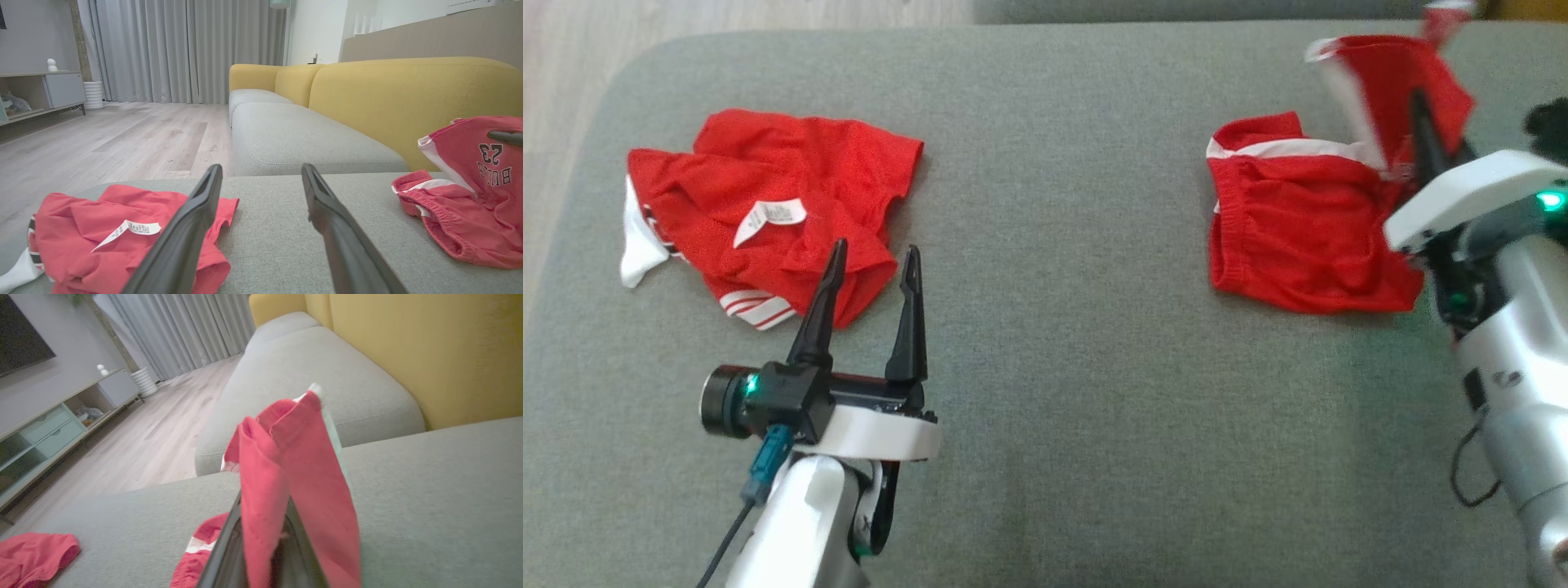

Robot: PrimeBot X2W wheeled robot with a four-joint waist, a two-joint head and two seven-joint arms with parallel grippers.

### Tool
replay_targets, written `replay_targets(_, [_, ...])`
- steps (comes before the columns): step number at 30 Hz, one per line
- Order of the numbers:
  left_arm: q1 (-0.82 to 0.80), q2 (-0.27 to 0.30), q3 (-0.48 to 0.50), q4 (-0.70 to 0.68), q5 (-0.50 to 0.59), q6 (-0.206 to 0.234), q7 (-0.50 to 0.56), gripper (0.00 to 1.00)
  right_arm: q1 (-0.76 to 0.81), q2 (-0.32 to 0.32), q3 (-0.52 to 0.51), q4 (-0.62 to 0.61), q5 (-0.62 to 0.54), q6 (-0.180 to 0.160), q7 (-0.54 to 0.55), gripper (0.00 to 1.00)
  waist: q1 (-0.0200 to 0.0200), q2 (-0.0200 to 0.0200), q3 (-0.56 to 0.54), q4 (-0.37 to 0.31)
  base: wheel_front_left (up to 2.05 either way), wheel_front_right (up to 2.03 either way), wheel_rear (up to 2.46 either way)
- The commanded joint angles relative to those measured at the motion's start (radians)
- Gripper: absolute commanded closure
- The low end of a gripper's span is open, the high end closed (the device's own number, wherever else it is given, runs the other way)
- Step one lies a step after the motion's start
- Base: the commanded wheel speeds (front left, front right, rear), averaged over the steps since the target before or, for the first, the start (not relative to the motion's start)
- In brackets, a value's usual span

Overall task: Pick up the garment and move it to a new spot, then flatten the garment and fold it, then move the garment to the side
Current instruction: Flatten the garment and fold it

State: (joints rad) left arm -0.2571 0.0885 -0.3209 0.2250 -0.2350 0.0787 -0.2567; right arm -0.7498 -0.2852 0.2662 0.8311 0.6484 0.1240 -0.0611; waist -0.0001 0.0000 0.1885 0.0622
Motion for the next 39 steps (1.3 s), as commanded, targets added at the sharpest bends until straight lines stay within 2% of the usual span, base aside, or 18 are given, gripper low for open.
replay_targets(1, [-0.014,0.007,0.032,-0.025,0.008,-0.001,-0.005,0.00,0.003,0.013,0.041,-0.054,0.020,0.007,0.003,1.00,0.0001,0.0000,-0.013,0.009,0.00,0.00,0.00])
replay_targets(7, [0.000,0.009,0.034,-0.024,0.004,0.002,-0.005,0.00,0.030,0.032,0.129,-0.088,0.049,0.007,0.012,1.00,0.0001,0.0000,-0.025,0.022,0.00,0.00,0.00])
replay_targets(13, [0.009,0.008,0.032,-0.020,0.000,0.005,-0.005,0.00,0.062,0.047,0.268,-0.095,0.043,0.007,0.024,1.00,0.0001,0.0000,-0.036,0.029,0.00,0.00,0.00])
replay_targets(22, [0.015,0.009,0.026,-0.020,-0.002,0.008,-0.005,0.00,0.057,0.086,0.440,0.033,-0.039,0.007,-0.014,0.98,0.0001,0.0000,-0.045,0.013,0.00,0.00,0.00])
replay_targets(23, [0.014,0.010,0.026,-0.021,-0.002,0.009,-0.005,0.00,0.052,0.091,0.455,0.055,-0.058,0.007,-0.026,0.07,0.0001,0.0000,-0.046,0.009,0.00,0.00,0.00])
replay_targets(24, [0.014,0.010,0.026,-0.022,-0.003,0.010,-0.005,0.00,0.046,0.097,0.465,0.078,-0.076,0.007,-0.043,0.00,0.0001,0.0000,-0.046,0.005,0.00,0.00,0.00])
replay_targets(28, [0.018,0.016,0.030,-0.028,-0.005,0.015,-0.005,0.00,0.024,0.135,0.442,0.156,-0.119,0.007,-0.143,0.00,0.0001,0.0000,-0.054,-0.021,0.00,0.00,0.00])
replay_targets(33, [0.025,0.021,0.037,-0.036,-0.008,0.020,-0.005,0.00,0.019,0.158,0.308,0.181,-0.156,0.007,-0.198,0.00,0.0001,0.0000,-0.073,-0.063,0.00,0.00,0.00])
replay_targets(39, [0.043,0.019,0.046,-0.047,-0.015,0.028,-0.005,0.00,0.158,0.144,0.003,-0.075,-0.310,0.007,-0.200,0.00,0.0001,0.0000,-0.102,-0.109,0.00,0.00,0.00])
